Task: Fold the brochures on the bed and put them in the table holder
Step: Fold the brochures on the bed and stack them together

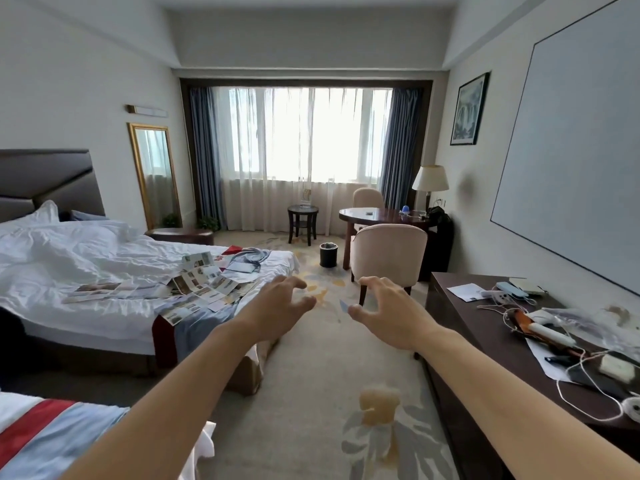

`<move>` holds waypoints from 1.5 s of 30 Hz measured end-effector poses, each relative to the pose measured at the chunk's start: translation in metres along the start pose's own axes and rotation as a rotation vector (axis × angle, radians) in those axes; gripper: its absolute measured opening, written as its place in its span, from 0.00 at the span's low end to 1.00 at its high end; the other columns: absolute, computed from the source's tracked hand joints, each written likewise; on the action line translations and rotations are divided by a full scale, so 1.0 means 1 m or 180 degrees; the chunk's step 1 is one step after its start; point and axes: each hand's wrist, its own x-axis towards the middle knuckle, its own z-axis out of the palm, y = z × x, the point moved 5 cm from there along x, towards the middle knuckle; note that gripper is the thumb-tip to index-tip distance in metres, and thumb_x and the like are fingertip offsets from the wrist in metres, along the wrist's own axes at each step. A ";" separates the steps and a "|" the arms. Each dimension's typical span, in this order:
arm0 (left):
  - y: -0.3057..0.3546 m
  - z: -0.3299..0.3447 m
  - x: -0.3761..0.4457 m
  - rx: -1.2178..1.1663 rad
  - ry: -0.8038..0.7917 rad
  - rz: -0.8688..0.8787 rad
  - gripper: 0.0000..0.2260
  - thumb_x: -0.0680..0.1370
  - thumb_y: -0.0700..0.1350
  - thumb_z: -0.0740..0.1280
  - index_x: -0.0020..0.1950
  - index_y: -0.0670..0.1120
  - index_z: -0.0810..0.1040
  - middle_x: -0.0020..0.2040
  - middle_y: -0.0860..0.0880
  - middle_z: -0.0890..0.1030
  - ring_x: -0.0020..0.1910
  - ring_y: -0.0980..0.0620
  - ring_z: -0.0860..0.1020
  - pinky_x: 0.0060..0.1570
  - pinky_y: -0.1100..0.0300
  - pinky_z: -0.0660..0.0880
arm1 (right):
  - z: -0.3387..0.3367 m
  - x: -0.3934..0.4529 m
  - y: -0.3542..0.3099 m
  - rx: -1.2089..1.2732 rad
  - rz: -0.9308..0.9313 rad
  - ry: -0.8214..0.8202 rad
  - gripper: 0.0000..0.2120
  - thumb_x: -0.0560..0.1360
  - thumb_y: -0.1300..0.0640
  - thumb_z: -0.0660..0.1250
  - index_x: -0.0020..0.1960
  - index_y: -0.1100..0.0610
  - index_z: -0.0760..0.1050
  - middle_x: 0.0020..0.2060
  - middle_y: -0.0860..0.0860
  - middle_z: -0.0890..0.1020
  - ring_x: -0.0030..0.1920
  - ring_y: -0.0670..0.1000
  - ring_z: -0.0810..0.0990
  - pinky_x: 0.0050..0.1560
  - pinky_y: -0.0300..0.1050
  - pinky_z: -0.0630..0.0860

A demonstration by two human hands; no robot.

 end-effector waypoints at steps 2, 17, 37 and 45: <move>-0.010 0.003 0.032 -0.0014 -0.0027 0.0030 0.23 0.81 0.57 0.63 0.73 0.48 0.70 0.74 0.47 0.67 0.72 0.48 0.66 0.70 0.53 0.65 | 0.003 0.033 0.011 -0.0008 -0.0025 0.0032 0.33 0.77 0.38 0.63 0.78 0.50 0.61 0.75 0.49 0.66 0.75 0.50 0.63 0.72 0.51 0.63; -0.080 0.038 0.318 0.0264 0.0055 0.0021 0.22 0.79 0.60 0.64 0.71 0.52 0.72 0.73 0.50 0.69 0.71 0.49 0.68 0.70 0.49 0.67 | 0.045 0.308 0.145 0.0061 -0.0098 0.0012 0.33 0.77 0.37 0.64 0.77 0.50 0.62 0.75 0.48 0.68 0.73 0.50 0.68 0.69 0.49 0.66; -0.198 0.043 0.636 0.0255 0.0084 0.0139 0.22 0.80 0.60 0.62 0.71 0.51 0.72 0.73 0.51 0.69 0.70 0.50 0.68 0.66 0.54 0.67 | 0.111 0.641 0.187 0.0040 -0.0200 0.0013 0.32 0.77 0.36 0.61 0.76 0.49 0.64 0.73 0.48 0.70 0.69 0.51 0.71 0.66 0.51 0.69; -0.236 0.047 0.768 0.0317 0.0029 0.0123 0.22 0.80 0.59 0.62 0.71 0.50 0.71 0.72 0.49 0.70 0.69 0.48 0.69 0.66 0.51 0.68 | 0.138 0.773 0.218 0.0051 -0.0224 -0.0072 0.32 0.78 0.37 0.61 0.77 0.49 0.61 0.74 0.49 0.68 0.71 0.52 0.69 0.68 0.52 0.69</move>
